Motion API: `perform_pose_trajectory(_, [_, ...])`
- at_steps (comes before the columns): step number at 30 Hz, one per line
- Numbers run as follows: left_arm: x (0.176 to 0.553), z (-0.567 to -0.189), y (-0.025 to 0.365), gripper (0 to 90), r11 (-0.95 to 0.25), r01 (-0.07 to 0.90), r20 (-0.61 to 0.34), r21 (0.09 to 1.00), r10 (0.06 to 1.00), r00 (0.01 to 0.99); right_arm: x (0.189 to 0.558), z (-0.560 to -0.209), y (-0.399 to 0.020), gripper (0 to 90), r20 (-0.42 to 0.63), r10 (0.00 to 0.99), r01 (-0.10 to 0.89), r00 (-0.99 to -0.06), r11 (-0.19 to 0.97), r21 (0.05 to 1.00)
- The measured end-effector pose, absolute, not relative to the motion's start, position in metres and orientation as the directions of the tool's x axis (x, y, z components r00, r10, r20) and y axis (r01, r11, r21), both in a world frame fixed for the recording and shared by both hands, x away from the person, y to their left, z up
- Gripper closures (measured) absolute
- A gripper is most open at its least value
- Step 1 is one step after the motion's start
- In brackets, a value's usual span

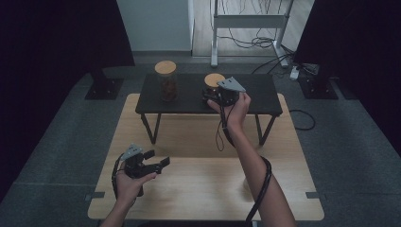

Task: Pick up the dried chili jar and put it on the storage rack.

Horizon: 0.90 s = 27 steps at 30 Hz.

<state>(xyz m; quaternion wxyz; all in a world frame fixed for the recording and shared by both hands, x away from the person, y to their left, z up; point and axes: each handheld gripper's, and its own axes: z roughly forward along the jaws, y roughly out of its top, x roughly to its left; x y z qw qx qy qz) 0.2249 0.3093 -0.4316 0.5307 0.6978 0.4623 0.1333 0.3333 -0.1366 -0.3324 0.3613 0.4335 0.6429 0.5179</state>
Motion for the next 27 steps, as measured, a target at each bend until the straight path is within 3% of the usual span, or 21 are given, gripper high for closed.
perform_pose_trajectory(27, [0.2237,-0.4303,0.3084,14.9,-0.011,0.499,-0.302,0.867,0.784,0.542,0.3239,-0.3336,-0.1415,15.5,-0.013,0.929,0.176,-0.369,0.084,0.981])
